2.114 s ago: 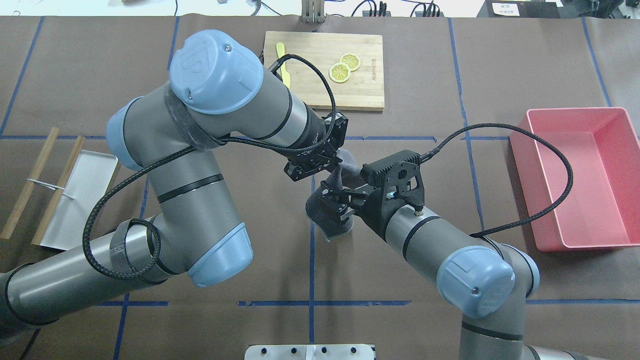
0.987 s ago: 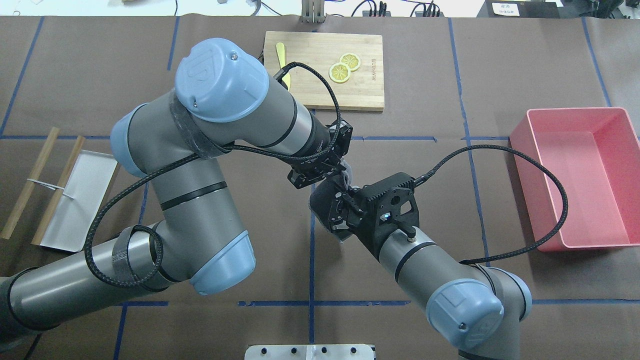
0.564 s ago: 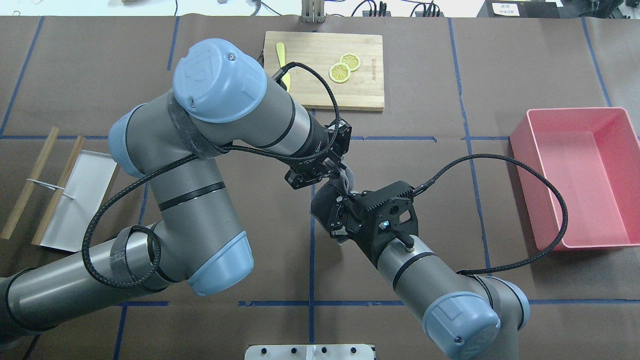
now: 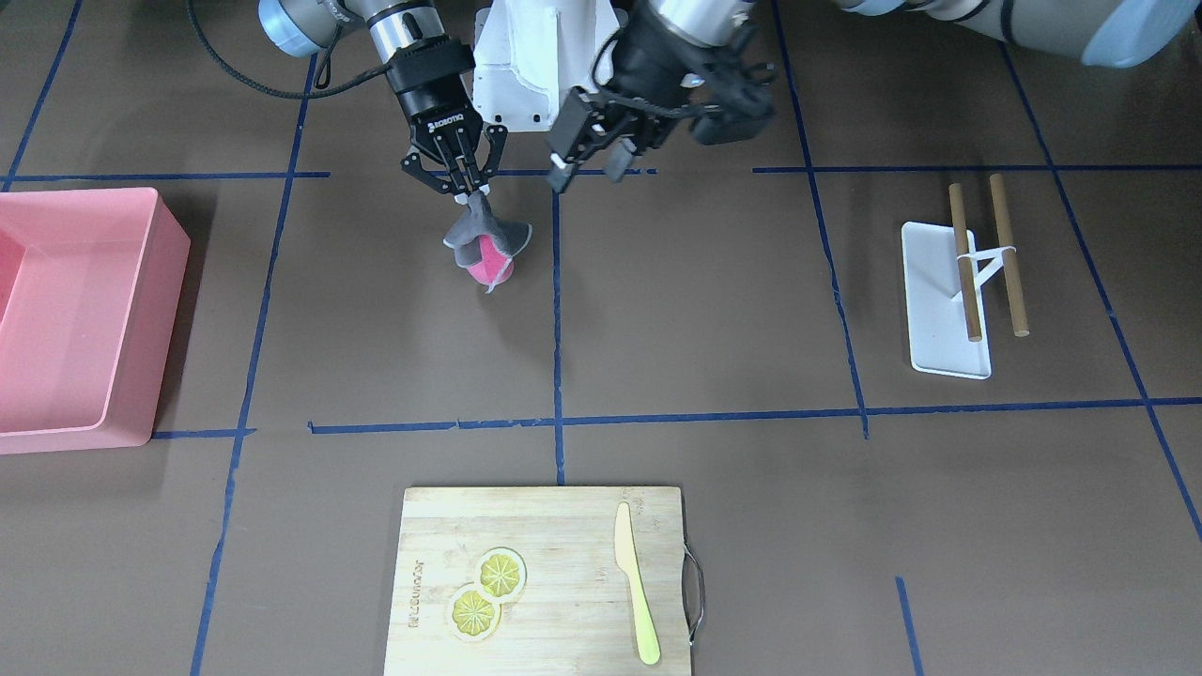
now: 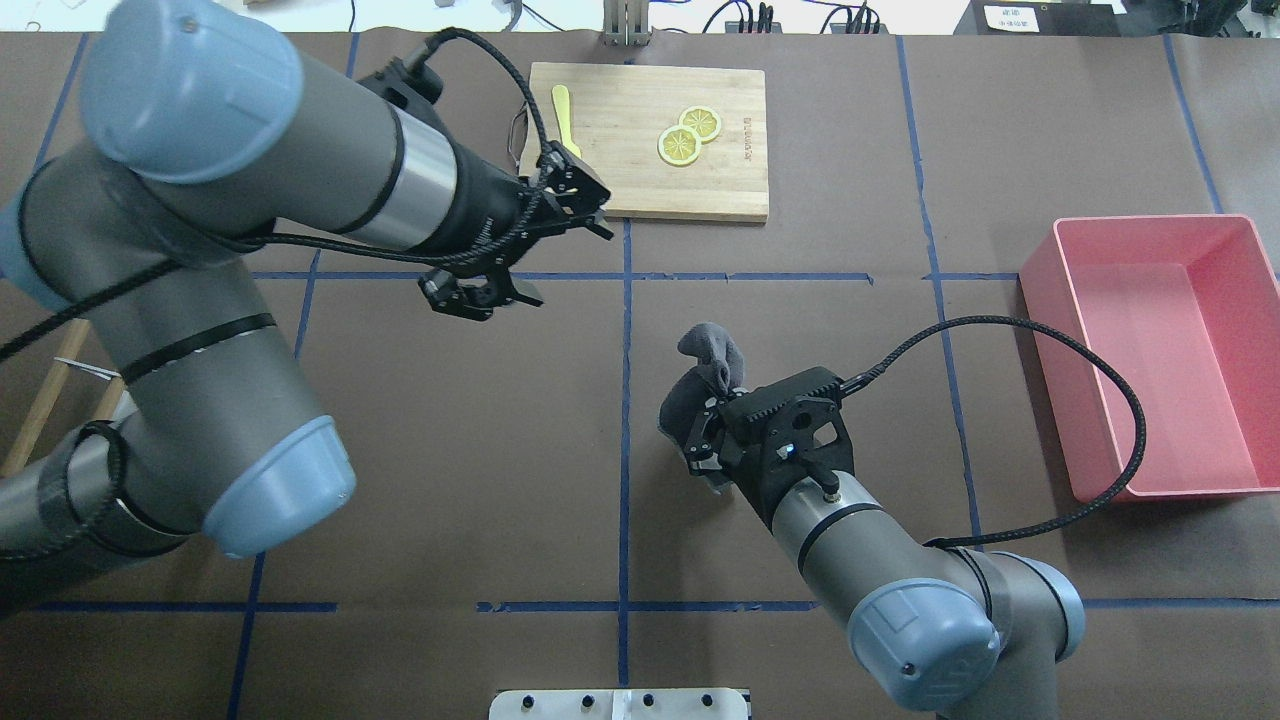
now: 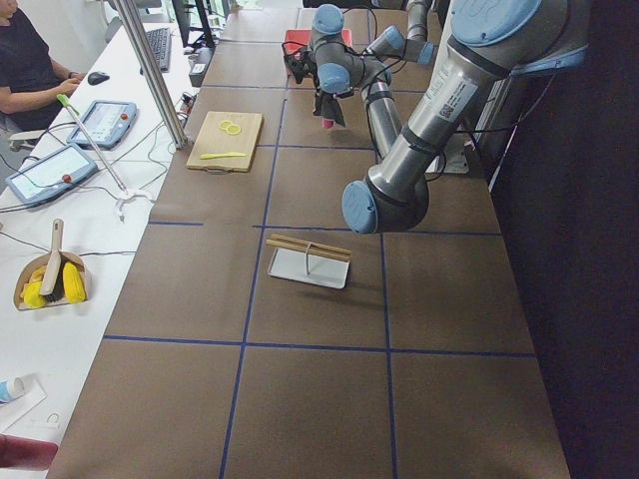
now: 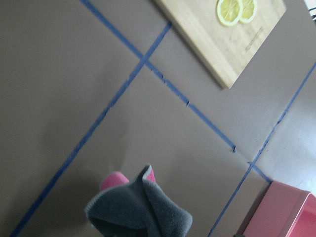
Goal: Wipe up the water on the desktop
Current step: 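Open and withdraw the left gripper while the right gripper carries the cloth toward the bin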
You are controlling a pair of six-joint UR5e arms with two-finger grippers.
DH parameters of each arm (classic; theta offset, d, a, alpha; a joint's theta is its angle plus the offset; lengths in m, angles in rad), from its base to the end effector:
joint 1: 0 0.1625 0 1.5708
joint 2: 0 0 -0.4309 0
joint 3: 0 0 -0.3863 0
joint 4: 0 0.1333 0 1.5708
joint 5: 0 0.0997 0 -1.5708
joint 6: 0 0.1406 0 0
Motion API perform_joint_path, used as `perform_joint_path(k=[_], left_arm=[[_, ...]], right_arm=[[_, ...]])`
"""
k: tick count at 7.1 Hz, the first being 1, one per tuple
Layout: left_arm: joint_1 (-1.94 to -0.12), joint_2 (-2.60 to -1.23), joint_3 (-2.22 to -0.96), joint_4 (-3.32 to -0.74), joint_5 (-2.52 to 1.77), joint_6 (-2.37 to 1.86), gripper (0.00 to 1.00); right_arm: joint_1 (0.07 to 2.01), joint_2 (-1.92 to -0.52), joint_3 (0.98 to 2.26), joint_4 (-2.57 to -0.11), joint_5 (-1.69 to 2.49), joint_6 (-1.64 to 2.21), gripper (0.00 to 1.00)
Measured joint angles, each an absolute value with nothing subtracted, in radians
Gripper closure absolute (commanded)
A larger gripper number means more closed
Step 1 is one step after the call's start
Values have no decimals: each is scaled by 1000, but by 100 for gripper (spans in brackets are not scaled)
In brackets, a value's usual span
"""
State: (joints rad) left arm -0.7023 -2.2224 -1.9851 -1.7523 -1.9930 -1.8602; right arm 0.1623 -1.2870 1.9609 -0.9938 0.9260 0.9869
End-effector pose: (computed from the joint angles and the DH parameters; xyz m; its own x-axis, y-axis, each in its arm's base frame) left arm 0.4102 -0.4463 0.1132 0.1490 -0.4671 -0.8716 0.3497 0.8493 -0.3954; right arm -0.5180 -0.3055 0.2758 0.6405 -0.3416 0.6878 -0.4064 0.6091 0.6810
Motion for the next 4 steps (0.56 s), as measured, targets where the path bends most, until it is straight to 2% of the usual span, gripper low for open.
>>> perform_joint_path(k=[2, 4], left_arm=[[-764, -2147, -2020, -1751, -1992, -1730, 17], [-816, -2126, -1998, -1750, -1988, -1614, 17]], right_arm=[[222, -1325, 1976, -1113, 1097, 1209, 100], [381, -1362, 1988, -1244, 1386, 1260, 100]])
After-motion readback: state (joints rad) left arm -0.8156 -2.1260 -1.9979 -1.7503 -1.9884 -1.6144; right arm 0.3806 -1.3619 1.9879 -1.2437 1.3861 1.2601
